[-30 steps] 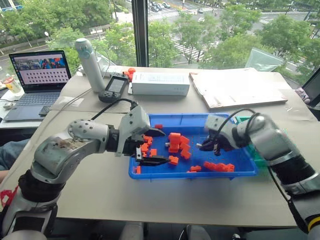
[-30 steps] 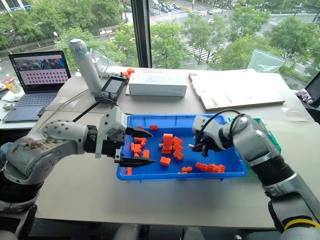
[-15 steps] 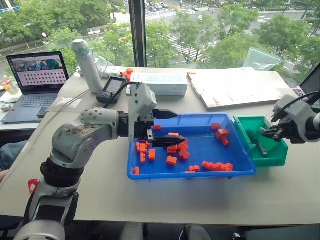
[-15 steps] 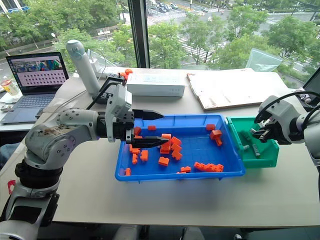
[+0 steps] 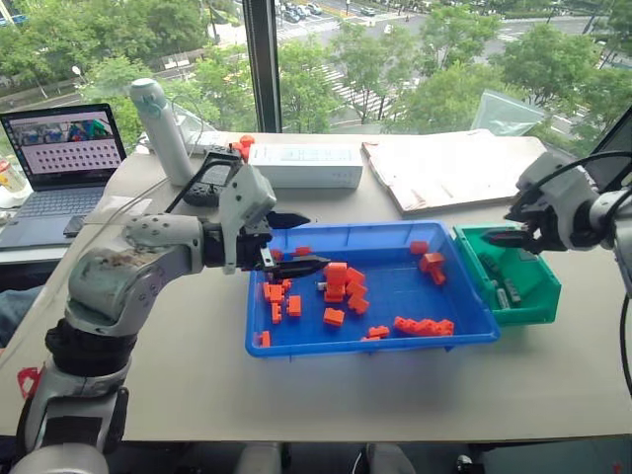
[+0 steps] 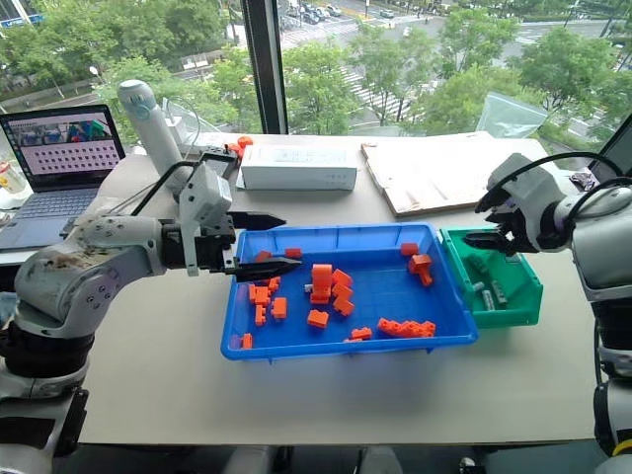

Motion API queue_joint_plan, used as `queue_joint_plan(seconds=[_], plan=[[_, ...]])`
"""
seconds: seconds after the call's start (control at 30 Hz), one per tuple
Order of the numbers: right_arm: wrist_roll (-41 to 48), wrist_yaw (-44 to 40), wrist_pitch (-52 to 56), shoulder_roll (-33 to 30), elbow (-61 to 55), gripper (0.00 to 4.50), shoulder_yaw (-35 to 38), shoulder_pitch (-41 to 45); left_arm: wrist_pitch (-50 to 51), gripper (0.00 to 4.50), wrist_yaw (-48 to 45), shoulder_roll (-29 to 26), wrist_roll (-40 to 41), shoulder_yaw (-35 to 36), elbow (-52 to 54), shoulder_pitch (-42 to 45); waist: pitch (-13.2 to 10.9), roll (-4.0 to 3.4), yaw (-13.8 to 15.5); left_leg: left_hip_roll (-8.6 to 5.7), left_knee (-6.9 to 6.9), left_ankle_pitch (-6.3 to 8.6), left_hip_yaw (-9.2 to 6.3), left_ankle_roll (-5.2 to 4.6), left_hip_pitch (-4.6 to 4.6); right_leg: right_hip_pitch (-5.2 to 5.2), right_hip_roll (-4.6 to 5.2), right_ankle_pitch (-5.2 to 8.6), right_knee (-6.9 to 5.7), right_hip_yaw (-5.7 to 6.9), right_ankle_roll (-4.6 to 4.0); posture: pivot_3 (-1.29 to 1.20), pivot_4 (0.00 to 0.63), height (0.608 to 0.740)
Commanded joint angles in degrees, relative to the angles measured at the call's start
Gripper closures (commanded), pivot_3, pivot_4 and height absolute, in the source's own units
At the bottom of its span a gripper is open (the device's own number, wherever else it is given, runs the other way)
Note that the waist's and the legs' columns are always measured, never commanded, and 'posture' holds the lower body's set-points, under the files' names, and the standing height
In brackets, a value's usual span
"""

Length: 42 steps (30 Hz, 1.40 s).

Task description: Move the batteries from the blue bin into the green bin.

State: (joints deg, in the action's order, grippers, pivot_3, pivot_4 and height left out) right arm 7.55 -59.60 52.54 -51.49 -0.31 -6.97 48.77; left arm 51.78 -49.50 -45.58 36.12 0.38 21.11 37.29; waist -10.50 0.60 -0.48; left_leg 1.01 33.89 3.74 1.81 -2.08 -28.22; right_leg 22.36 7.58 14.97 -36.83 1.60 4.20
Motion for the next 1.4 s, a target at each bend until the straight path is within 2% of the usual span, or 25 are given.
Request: queue_joint_plan(seconds=[0.03, 0.13, 0.2, 0.3, 0.5, 0.63, 0.77, 0.9, 1.03, 1.13, 1.2, 1.27, 1.37, 1.4], plan=[[3.43, 0.14, 1.57, 7.97, -5.34, 1.36, -4.86, 0.96, 1.55, 0.0, -2.09, -5.2, 1.81, 3.83, 5.45, -4.13, 0.0, 0.01, -0.17, 0.0, -0.01, 0.0, -0.01, 0.0, 0.0, -0.01, 0.0, 0.0, -0.01, 0.03, 0.0, 0.0, 0.15, 0.74], [3.7, 1.99, 1.04, 14.24, -4.72, 1.36, -8.0, 1.06, 3.09, 0.0, -2.55, -7.71, 3.64, 5.6, 7.53, -6.52, -0.02, 0.02, 0.47, -0.03, 0.0, 0.0, -0.02, 0.01, -0.04, 0.01, 0.0, 0.0, -0.03, 0.07, 0.0, 0.0, 0.15, 0.74], [3.74, 2.52, 0.51, 16.73, -4.07, 1.36, -9.26, 1.39, 4.26, 0.0, -2.54, -8.55, 5.39, 6.89, 8.38, -7.34, -0.02, 0.01, 1.24, -0.04, 0.03, 0.25, -0.03, 0.42, -0.05, 0.21, 0.01, -0.01, 0.0, 0.12, 0.0, 0.0, 0.15, 0.74], [1.91, 3.44, -3.22, 21.06, -0.13, 1.36, -12.96, 2.35, 6.94, 0.0, -2.0, -9.65, 8.91, 9.51, 10.96, -8.91, -0.01, 0.04, 1.42, -0.04, 0.08, 0.27, -0.02, 0.49, -0.03, 0.21, 0.0, -0.07, 0.05, 0.12, -0.02, 0.0, 0.15, 0.74], [-1.39, 3.58, -8.53, 22.9, 6.24, 1.36, -16.57, 2.99, 8.65, 0.0, 0.23, -10.55, 10.76, 11.0, 12.64, -9.74, -0.01, 0.04, 1.25, -0.03, 0.04, 0.23, -0.02, 0.58, -0.03, 0.25, -0.05, -0.1, 0.02, 0.11, -0.06, 0.0, 0.15, 0.74], [-2.68, 3.41, -12.15, 23.68, 10.5, 2.49, -16.63, 3.07, 8.86, 0.0, 0.99, -11.05, 11.42, 11.25, 13.02, -9.97, -0.01, 0.04, 1.06, -0.01, 0.01, 0.21, -0.01, 0.6, 0.0, 0.27, -0.09, -0.1, -0.02, 0.09, -0.06, 0.0, 0.15, 0.74], [-0.72, 2.46, -11.99, 23.72, 10.48, 2.55, -13.52, 4.39, 8.36, 0.0, 1.82, -11.19, 11.66, 10.63, 12.87, -9.55, -0.01, 0.04, 1.08, 0.0, 0.0, 0.21, -0.01, 0.61, 0.02, 0.25, -0.11, -0.1, -0.02, 0.09, -0.07, 0.0, 0.15, 0.74], [0.86, 0.15, -11.58, 20.96, 9.01, 2.56, -10.44, 5.38, 7.72, 0.0, 2.02, -10.97, 11.52, 9.9, 12.5, -9.21, -0.01, 0.04, 1.17, 0.0, 0.0, 0.21, -0.01, 0.61, -0.01, 0.27, -0.11, -0.1, -0.01, 0.09, -0.06, 0.0, 0.15, 0.74], [-3.54, 1.15, -15.99, 12.91, 14.22, 2.56, -8.93, 6.14, 6.54, 0.0, 1.54, -10.28, 10.84, 8.32, 11.46, -8.15, -0.01, 0.04, 1.53, -0.02, 0.0, 0.21, 0.0, 0.62, -0.02, 0.27, -0.1, -0.1, 0.02, 0.09, -0.06, 0.0, 0.15, 0.74], [-3.06, 0.04, -15.85, 10.55, 15.85, 2.56, -8.03, 5.2, 5.81, 0.0, 1.05, -9.97, 10.49, 7.27, 10.76, -7.58, -0.01, 0.05, 1.46, 0.0, -0.01, 0.22, 0.04, 0.63, -0.01, 0.28, -0.1, -0.11, 0.08, 0.05, -0.07, 0.0, 0.15, 0.74], [-5.46, -1.76, -19.09, 7.39, 15.96, 1.58, -10.01, 2.99, 4.96, 0.0, 0.64, -9.82, 9.92, 6.26, 10.05, -7.02, 0.0, 0.05, 1.16, 0.04, -0.06, 0.23, 0.09, 0.64, 0.0, 0.32, -0.11, -0.09, 0.06, 0.0, -0.1, 0.0, 0.15, 0.74], [-5.82, -2.63, -20.05, 6.26, 14.83, 1.06, -9.94, 1.71, 4.27, 0.0, 0.22, -9.8, 9.64, 5.6, 9.49, -6.63, 0.0, 0.05, 1.1, 0.04, -0.08, 0.23, 0.13, 0.63, -0.01, 0.33, -0.11, -0.07, 0.03, -0.08, -0.12, 0.0, 0.15, 0.74], [-4.17, -1.02, -19.26, 8.42, 11.56, 0.05, -7.43, 2.15, 3.65, 0.0, -0.29, -9.92, 9.46, 5.15, 9.09, -6.46, -0.02, 0.07, 0.68, 0.04, -0.1, 0.22, 0.25, 0.58, -0.03, 0.26, -0.11, -0.07, -0.06, -0.26, -0.12, 0.0, 0.15, 0.74], [-2.71, -1.42, -17.88, 9.38, 10.24, 0.05, -6.77, 2.4, 3.58, 0.0, -0.42, -9.93, 9.38, 5.09, 9.03, -6.48, -0.02, 0.07, 0.46, 0.04, -0.09, 0.21, 0.3, 0.56, -0.02, 0.31, -0.12, -0.07, -0.13, -0.35, -0.11, 0.0, 0.15, 0.74]])
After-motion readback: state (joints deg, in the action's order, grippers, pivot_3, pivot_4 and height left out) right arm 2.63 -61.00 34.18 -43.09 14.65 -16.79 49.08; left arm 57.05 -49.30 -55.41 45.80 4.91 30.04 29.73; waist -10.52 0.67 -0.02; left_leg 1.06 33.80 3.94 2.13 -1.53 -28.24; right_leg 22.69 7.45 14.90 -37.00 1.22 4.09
